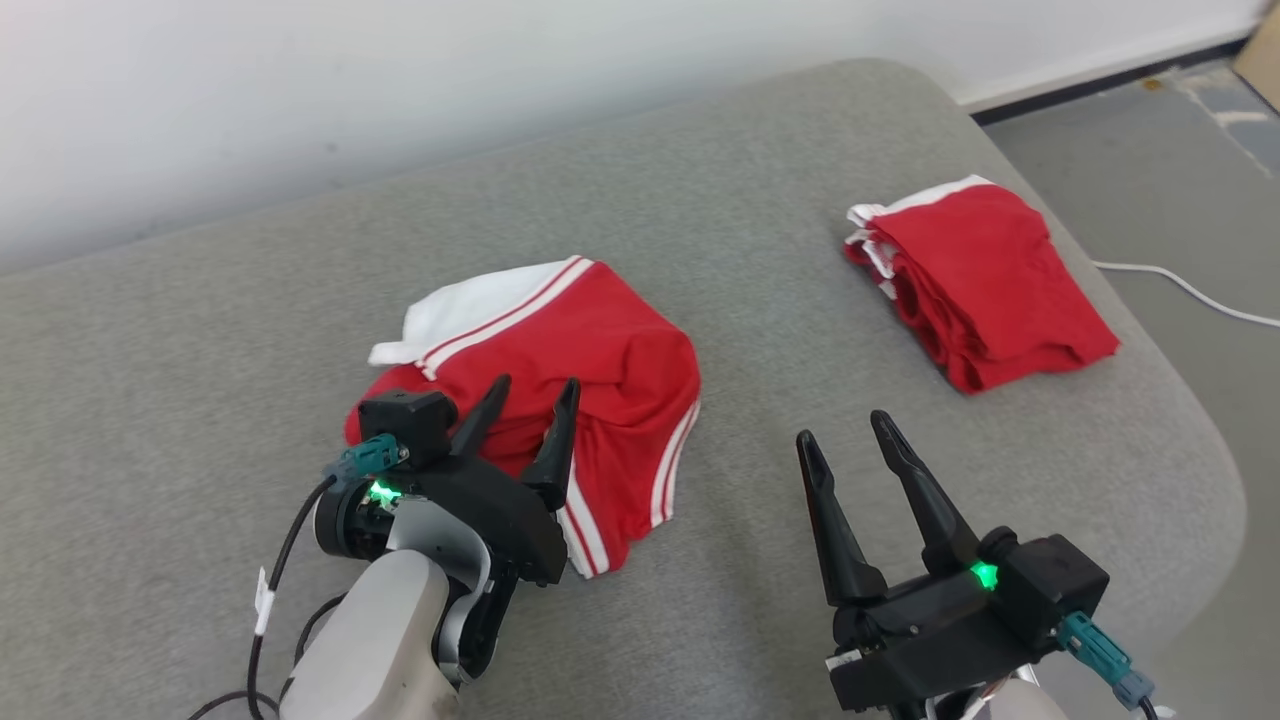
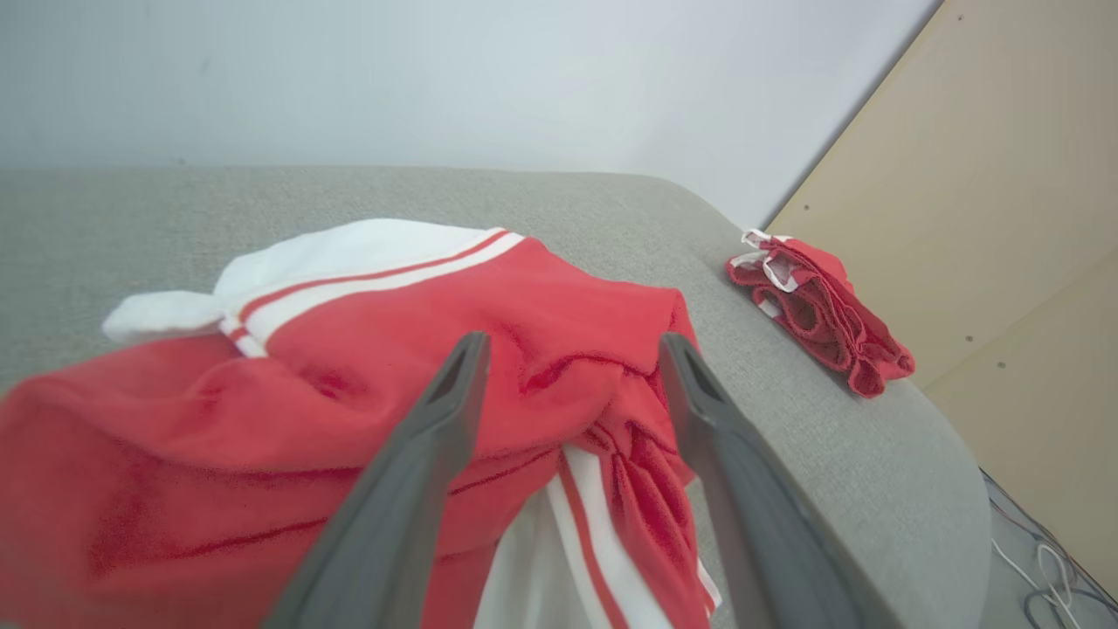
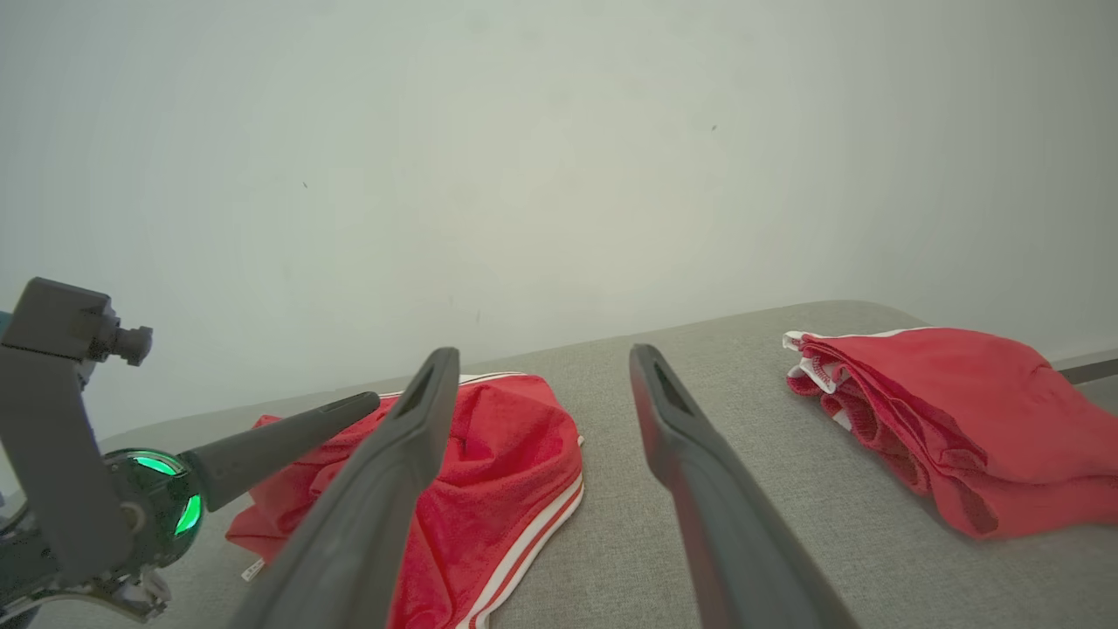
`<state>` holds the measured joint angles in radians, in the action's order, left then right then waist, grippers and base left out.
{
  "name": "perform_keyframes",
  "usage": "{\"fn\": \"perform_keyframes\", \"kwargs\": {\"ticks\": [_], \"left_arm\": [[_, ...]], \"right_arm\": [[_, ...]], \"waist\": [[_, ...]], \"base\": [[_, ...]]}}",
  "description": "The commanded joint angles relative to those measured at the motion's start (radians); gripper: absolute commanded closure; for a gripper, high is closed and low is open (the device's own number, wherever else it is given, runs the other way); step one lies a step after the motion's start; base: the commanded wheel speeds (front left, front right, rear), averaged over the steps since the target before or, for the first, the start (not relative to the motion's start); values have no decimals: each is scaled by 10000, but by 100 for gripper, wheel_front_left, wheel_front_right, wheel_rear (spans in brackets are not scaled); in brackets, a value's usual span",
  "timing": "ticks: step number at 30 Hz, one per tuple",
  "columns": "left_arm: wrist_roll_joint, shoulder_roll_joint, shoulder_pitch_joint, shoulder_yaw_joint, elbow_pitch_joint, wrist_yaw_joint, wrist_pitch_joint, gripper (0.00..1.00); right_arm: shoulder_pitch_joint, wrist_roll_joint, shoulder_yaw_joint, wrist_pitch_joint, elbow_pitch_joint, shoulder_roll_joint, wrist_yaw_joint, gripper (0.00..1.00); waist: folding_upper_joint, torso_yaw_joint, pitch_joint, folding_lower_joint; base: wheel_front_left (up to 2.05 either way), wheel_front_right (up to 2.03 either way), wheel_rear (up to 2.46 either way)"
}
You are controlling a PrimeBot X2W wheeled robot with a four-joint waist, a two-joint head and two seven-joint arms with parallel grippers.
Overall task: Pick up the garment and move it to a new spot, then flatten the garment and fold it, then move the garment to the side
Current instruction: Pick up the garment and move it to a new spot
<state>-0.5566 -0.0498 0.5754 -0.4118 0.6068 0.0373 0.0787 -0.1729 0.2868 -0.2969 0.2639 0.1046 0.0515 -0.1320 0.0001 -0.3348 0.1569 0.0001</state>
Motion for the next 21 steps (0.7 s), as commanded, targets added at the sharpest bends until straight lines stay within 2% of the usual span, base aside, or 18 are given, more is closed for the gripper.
{"fn": "perform_keyframes", "kwargs": {"ticks": [1, 5, 11, 12, 16, 21], "left_arm": [[-69, -22, -84, -35, -59, -34, 287, 0], [172, -109, -360, -26, -306, -166, 1266, 0], [778, -831, -1274, 232, -1272, -502, 1798, 0], [849, -1083, -1719, 517, -1732, -651, 1846, 0], [1251, -1514, -2760, 1279, -2827, -999, 1855, 0], [1739, -1717, -4202, 2224, -3860, -1267, 1854, 0]], "right_arm": [[151, -110, 49, 2, -17, -18, 28, 0], [398, -209, 323, 2, 45, -11, 28, 0], [833, -278, 632, 3, 164, -12, 28, 0], [927, -304, 684, 3, 198, -10, 28, 0], [1111, -342, 838, 2, 316, -11, 28, 0], [1329, -454, 1194, 3, 643, -11, 28, 0]], "waist": [[-1, 624, -411, -1], [-1, 1267, -823, -1], [-1, 2066, -1380, -1], [-1, 2258, -1498, -1], [-1, 2539, -1690, -1], [-1, 2734, -1880, -1]], "base": [[0, 0, 0], [0, 0, 0], [0, 0, 0], [0, 0, 0], [0, 0, 0], [0, 0, 0]]}}
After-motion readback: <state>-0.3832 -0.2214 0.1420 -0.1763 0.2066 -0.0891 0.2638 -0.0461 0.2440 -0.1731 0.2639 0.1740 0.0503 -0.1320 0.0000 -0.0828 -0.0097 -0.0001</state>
